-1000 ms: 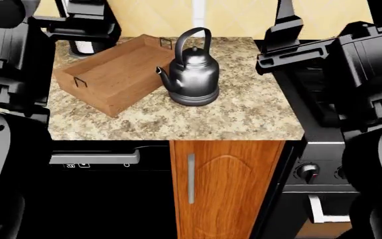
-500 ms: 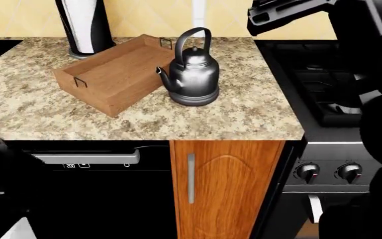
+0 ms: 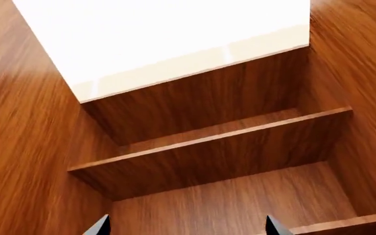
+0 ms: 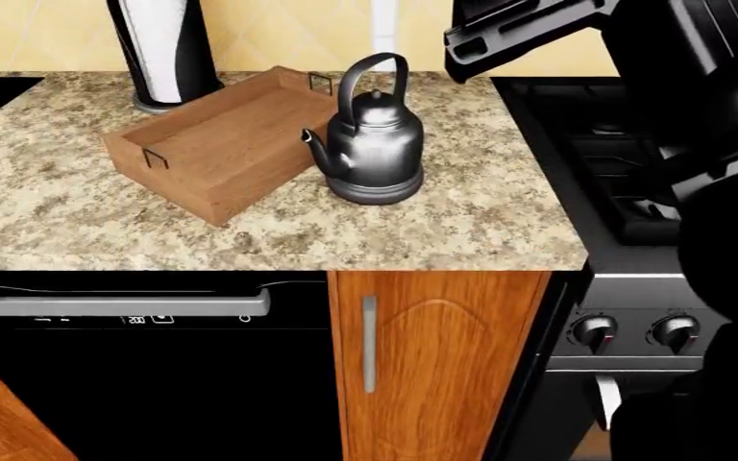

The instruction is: Pick the kettle from the counter and place it on the tray. Then pick the mug from the cabinet and place it on the tray. Then close the cabinet doors.

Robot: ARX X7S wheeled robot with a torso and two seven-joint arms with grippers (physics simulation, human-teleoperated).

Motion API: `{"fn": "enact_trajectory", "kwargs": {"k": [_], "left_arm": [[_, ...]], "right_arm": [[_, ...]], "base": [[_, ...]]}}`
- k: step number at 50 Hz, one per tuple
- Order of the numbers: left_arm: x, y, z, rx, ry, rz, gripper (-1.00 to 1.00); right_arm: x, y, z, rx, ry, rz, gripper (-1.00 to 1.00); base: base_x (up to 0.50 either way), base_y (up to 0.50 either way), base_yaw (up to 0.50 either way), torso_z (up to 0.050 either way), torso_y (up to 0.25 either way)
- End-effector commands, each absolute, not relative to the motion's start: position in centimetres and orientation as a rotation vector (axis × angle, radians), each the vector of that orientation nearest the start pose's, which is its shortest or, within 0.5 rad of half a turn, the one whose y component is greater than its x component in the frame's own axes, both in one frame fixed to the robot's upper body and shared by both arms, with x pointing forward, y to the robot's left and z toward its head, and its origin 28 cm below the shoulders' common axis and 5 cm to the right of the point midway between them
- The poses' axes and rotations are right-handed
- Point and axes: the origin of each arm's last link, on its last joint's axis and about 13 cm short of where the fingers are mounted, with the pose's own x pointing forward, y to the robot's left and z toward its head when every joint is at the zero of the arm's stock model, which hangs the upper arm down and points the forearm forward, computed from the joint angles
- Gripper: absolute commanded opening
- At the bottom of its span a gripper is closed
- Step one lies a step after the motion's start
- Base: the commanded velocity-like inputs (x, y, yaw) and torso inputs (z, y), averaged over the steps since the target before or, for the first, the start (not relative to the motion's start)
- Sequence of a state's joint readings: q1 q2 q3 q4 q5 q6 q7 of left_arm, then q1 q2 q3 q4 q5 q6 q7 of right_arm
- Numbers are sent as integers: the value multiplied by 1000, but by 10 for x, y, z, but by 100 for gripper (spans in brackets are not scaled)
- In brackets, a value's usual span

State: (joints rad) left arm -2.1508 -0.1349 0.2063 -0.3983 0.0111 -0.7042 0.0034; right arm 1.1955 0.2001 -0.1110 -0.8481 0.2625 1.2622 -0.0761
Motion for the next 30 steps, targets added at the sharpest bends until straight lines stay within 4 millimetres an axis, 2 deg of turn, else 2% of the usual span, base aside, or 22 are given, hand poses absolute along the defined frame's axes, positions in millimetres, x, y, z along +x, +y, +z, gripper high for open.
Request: {"fn": "enact_trajectory", "kwargs": {"k": [1, 3, 6, 8, 14, 16, 18, 23, 30], "left_arm": [[231, 217, 628, 339, -895, 135, 100], [236, 216, 623, 407, -788, 90, 100], [243, 213, 617, 373, -696, -15, 100], [247, 211, 614, 356, -661, -22, 100], [260, 204, 598, 162, -503, -139, 100], [263, 200, 594, -46, -455, -155, 100], [263, 201, 587, -136, -357, -166, 100], [267, 202, 572, -124, -157, -174, 100], [273, 208, 570, -77, -153, -111, 100]], "right_arm": [[223, -95, 353, -261, -723, 287, 100], [222, -95, 351, -257, -721, 290, 100], [222, -94, 349, -250, -718, 293, 100], [222, -93, 348, -246, -717, 294, 100], [221, -92, 345, -242, -714, 296, 100], [221, -92, 342, -242, -710, 298, 100], [219, -91, 339, -248, -707, 302, 100], [218, -90, 333, -266, -701, 303, 100], [217, -89, 327, -285, -695, 293, 100]], "base": [[0, 0, 0, 0, 0], [0, 0, 0, 0, 0], [0, 0, 0, 0, 0], [0, 0, 0, 0, 0], [0, 0, 0, 0, 0], [0, 0, 0, 0, 0], [0, 0, 0, 0, 0], [0, 0, 0, 0, 0], [0, 0, 0, 0, 0]]}}
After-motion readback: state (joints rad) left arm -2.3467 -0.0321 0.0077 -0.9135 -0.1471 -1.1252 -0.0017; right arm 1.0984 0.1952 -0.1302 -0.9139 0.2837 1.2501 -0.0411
